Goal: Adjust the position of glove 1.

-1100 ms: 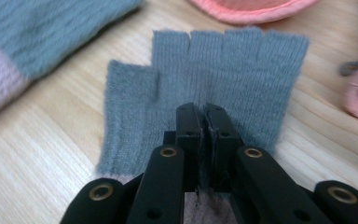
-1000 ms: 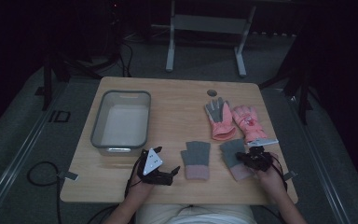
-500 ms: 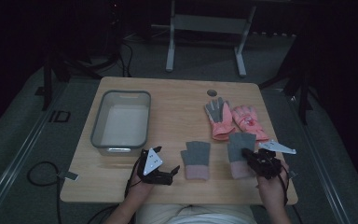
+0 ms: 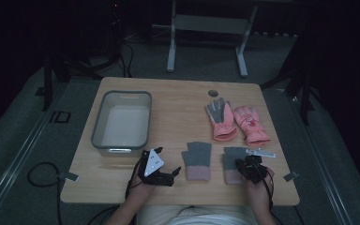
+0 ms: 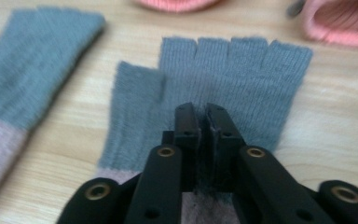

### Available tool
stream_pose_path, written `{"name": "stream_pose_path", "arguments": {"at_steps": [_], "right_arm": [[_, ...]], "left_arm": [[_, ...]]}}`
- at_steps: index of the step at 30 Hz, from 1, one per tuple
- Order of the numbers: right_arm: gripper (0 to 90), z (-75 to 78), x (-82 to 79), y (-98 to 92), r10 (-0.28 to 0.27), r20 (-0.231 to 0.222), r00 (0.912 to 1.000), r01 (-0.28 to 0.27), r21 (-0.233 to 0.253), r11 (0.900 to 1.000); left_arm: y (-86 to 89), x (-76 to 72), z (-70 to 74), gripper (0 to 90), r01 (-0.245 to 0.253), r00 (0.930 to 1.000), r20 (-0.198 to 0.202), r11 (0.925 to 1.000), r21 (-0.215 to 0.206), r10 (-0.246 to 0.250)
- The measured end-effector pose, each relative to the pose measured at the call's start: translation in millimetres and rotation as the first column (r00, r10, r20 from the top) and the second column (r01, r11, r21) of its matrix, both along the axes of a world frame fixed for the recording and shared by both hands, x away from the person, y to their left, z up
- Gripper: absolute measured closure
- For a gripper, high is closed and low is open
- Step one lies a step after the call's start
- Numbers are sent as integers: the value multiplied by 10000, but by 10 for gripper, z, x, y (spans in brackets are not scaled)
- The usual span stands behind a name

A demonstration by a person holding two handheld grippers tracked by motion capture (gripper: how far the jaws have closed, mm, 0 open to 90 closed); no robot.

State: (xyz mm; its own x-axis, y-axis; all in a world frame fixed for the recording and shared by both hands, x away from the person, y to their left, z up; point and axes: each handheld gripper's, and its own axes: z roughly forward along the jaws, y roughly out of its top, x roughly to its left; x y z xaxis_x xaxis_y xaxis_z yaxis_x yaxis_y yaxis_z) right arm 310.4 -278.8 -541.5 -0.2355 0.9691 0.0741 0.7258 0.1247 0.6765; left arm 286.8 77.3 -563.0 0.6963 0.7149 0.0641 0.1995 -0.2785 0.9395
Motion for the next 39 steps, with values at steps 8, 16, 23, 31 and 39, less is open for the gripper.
{"name": "stream_pose_path", "arguments": {"at_steps": [8, 16, 23, 31, 39], "right_arm": [[767, -57, 3, -28, -158, 205, 9997, 153, 214, 9997], [723, 53, 26, -69, 439, 399, 9982, -440, 19, 9990], [653, 181, 167, -244, 3723, 591, 9262, -3687, -642, 9273], [653, 35, 248, -322, 5051, -465, 8618, -5071, -960, 8565], [742, -1, 267, -368, 4894, -379, 8713, -4908, -572, 8694]], "left_arm": [[0, 1, 0, 17, 4, 10000, -11, 10000, 1, -4], [1, 0, 1, 18, 26, 10000, -26, 10000, -1, -26], [1, -1, 0, 17, 38, 10000, -57, 10000, -12, -38], [0, 2, 0, 17, -25, 10000, -87, 10000, -48, 24], [-2, -2, 0, 17, -61, 10000, -34, 10000, 2, 61]]}}
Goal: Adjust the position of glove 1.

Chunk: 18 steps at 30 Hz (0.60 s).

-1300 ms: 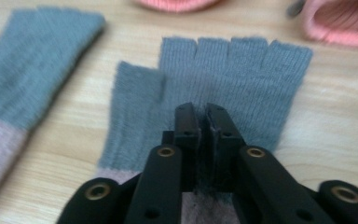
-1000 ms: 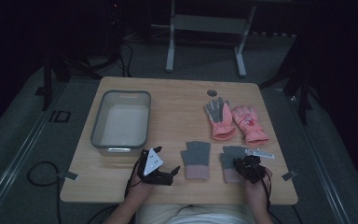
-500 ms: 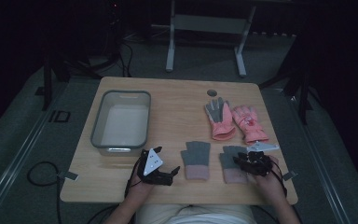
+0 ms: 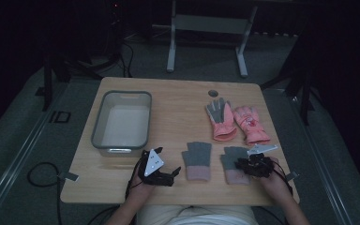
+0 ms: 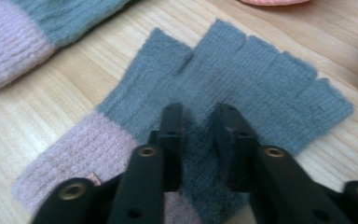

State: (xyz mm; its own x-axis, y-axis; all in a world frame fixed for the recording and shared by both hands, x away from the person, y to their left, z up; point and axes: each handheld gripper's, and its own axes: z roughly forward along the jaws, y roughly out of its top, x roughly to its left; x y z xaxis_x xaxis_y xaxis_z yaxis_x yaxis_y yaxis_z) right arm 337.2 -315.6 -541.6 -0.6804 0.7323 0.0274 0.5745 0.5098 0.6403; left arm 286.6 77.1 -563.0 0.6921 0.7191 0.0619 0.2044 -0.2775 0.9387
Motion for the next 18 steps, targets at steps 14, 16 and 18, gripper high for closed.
{"name": "stream_pose_path", "arguments": {"at_steps": [14, 16, 18], "right_arm": [[861, 478, -38, 96, -943, 560, 9940, 891, 897, 9920], [861, 652, -30, 147, -927, 784, 9926, 838, 1100, 9904], [861, 814, -33, 228, -842, 1009, 9913, 712, 1263, 9894]], "left_arm": [[12, 4, -1, 17, -98, 9999, 25, 9999, -65, 98], [12, 6, 0, 17, -74, 10000, 37, 10000, -46, 74], [14, 8, 0, 17, -59, 10000, -4, 10000, -70, 59]]}}
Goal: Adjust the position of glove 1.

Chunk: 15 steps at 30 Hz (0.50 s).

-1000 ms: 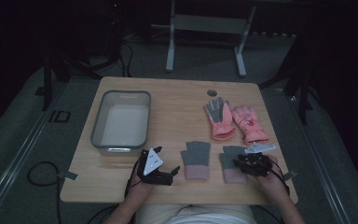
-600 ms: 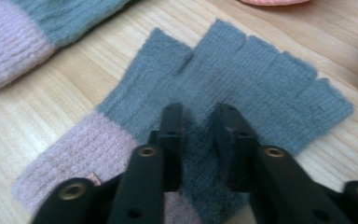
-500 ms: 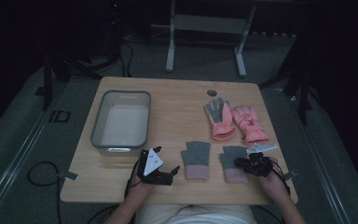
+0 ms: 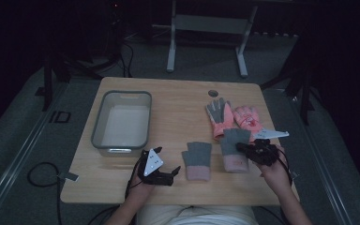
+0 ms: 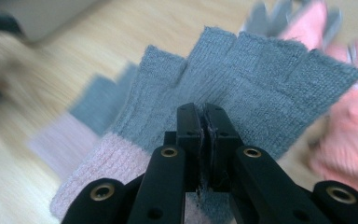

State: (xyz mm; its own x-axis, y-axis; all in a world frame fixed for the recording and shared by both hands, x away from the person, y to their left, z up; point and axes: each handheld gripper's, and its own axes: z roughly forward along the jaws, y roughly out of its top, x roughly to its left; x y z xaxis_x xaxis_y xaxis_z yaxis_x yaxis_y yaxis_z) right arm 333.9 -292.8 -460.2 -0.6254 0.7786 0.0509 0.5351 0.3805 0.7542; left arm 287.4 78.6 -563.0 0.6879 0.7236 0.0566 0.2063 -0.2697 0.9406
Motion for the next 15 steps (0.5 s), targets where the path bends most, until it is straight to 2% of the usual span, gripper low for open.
{"name": "stream_pose_path", "arguments": {"at_steps": [2, 4, 8, 10, 13, 15], "right_arm": [[861, 153, -18, 130, 263, 249, 9993, -266, 125, 9996], [861, 244, -34, 246, 523, 389, 9979, -530, 187, 9984], [861, 362, -53, 498, 990, 578, 9934, -1004, 215, 9947], [861, 366, -50, 599, 1153, 566, 9917, -1171, 280, 9927], [860, 320, -50, 736, 1135, 338, 9930, -1153, 555, 9918], [861, 256, -56, 820, 1006, 205, 9947, -1016, 549, 9933]], "left_arm": [[3, 3, -1, 17, -10, 10000, 10, 10000, -46, 10], [3, 2, 0, 17, -7, 10000, 14, 10000, -23, 7], [0, -4, 0, 17, 21, 10000, 32, 10000, -14, -21], [0, -3, 0, 17, 52, 10000, 13, 10000, -21, -52], [5, 2, 0, 17, 65, 10000, -15, 10000, -60, -65], [4, 0, 0, 17, 64, 10000, 7, 10000, -42, -64]]}}
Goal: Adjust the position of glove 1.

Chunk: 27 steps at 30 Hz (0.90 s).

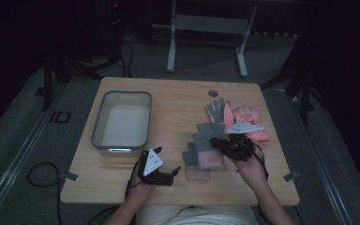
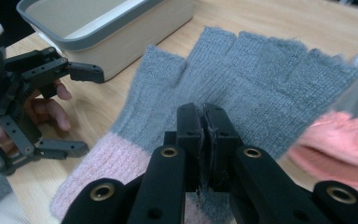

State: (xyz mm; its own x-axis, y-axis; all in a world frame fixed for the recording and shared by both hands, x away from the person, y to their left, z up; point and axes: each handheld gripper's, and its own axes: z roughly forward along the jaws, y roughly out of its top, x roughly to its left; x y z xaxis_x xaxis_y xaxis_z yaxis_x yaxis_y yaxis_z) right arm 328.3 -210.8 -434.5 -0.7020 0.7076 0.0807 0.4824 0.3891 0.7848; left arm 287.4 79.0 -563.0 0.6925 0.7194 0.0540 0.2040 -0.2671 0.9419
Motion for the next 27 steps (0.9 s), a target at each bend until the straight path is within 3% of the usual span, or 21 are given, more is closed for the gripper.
{"name": "stream_pose_path", "arguments": {"at_steps": [2, 8, 10, 15, 27], "right_arm": [[861, -91, -4, 63, -75, -394, 9992, 83, 193, 9998], [860, -398, -6, 193, -534, -951, 9940, 513, -236, 9984], [860, -484, 6, 211, -592, -1224, 9907, 582, -114, 9982], [859, -682, 34, 279, -608, -1517, 9865, 557, -376, 9977], [855, -908, 155, 315, -746, -1897, 9790, 639, -619, 9960]], "left_arm": [[-1, -4, 0, 17, 3, 10000, -1, 10000, 28, -3], [-1, -1, 0, 17, 37, 10000, -22, 10000, 1, -37], [1, -1, 0, 17, 47, 10000, -35, 10000, 11, -47], [1, 1, 0, 17, 59, 10000, -70, 10000, 23, -58], [-25, 6, 3, 17, 69, 9999, -110, 9995, 301, -66]]}}
